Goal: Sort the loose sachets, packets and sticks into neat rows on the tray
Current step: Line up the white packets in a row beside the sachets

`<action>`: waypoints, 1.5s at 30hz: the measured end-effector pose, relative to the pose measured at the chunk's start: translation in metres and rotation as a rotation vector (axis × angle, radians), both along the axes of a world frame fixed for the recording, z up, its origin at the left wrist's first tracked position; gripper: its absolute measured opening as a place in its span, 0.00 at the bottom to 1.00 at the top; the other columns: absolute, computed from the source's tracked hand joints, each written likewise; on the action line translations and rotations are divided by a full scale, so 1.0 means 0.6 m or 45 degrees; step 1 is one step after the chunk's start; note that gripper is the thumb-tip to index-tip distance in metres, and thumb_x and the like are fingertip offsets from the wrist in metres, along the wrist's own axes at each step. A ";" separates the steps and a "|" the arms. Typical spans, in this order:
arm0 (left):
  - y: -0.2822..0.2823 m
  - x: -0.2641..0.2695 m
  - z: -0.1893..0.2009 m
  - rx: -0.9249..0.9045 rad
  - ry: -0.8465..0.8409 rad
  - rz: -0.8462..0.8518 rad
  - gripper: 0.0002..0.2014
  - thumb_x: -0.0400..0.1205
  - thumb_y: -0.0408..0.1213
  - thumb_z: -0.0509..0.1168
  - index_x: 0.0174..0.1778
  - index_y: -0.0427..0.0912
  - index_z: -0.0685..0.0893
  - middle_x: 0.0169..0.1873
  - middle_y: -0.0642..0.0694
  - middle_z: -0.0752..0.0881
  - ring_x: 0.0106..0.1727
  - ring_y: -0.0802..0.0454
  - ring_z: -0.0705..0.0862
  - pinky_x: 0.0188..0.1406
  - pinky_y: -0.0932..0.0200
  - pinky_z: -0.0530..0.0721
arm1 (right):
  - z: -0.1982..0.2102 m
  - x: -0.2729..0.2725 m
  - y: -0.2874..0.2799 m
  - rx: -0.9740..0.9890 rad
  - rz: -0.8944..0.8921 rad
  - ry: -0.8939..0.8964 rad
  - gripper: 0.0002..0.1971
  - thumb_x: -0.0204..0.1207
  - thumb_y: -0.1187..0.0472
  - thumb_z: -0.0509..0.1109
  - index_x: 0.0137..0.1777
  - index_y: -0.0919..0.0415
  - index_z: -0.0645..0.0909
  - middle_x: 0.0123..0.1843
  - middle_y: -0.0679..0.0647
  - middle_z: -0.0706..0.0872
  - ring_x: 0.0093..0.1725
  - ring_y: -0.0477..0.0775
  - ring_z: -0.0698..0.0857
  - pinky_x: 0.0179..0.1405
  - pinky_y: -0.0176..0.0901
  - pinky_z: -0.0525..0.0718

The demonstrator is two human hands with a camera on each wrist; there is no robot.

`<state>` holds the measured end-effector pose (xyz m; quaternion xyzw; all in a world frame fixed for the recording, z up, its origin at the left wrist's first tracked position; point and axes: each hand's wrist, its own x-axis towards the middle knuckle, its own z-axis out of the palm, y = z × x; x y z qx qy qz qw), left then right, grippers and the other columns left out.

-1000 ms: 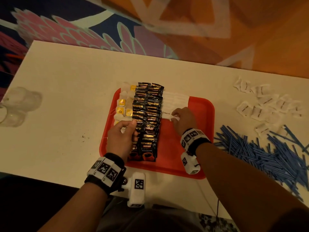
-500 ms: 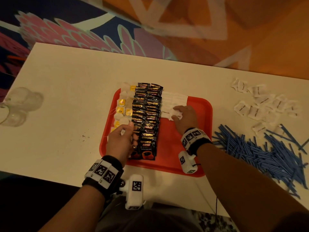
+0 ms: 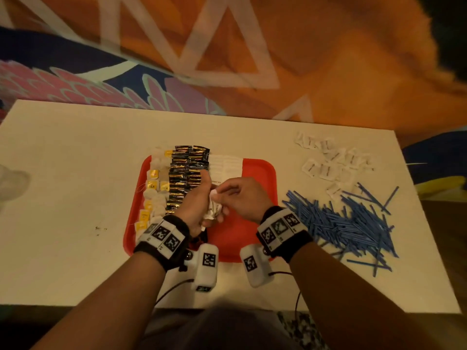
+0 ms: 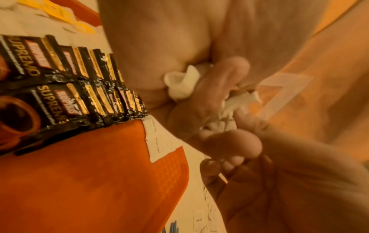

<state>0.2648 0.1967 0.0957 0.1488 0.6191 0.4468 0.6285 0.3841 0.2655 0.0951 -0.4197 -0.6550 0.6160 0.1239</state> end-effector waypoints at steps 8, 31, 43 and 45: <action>-0.003 0.021 0.014 0.072 0.011 -0.042 0.33 0.85 0.65 0.47 0.47 0.39 0.84 0.28 0.43 0.84 0.19 0.52 0.74 0.11 0.68 0.60 | 0.027 0.043 -0.004 -0.086 -0.510 0.075 0.08 0.75 0.67 0.77 0.39 0.55 0.83 0.35 0.49 0.86 0.34 0.44 0.83 0.30 0.34 0.81; -0.009 0.029 0.005 0.374 0.575 0.268 0.11 0.86 0.41 0.66 0.41 0.40 0.84 0.24 0.41 0.79 0.18 0.55 0.72 0.21 0.63 0.67 | 0.042 0.061 -0.021 -0.385 -0.527 0.266 0.01 0.78 0.68 0.73 0.45 0.63 0.85 0.43 0.57 0.87 0.40 0.49 0.86 0.35 0.37 0.82; -0.014 0.020 0.030 0.286 0.428 0.118 0.06 0.83 0.41 0.70 0.50 0.44 0.89 0.30 0.50 0.84 0.21 0.56 0.73 0.17 0.65 0.66 | 0.050 0.052 -0.011 -0.007 -0.179 0.010 0.09 0.83 0.66 0.67 0.42 0.53 0.76 0.31 0.54 0.86 0.28 0.46 0.87 0.31 0.40 0.80; -0.012 0.015 0.033 0.314 0.510 -0.024 0.08 0.83 0.41 0.71 0.47 0.40 0.89 0.23 0.54 0.81 0.16 0.59 0.70 0.14 0.67 0.66 | 0.052 0.054 -0.007 0.053 -0.206 -0.013 0.09 0.83 0.65 0.67 0.42 0.52 0.78 0.30 0.53 0.87 0.28 0.46 0.86 0.33 0.40 0.81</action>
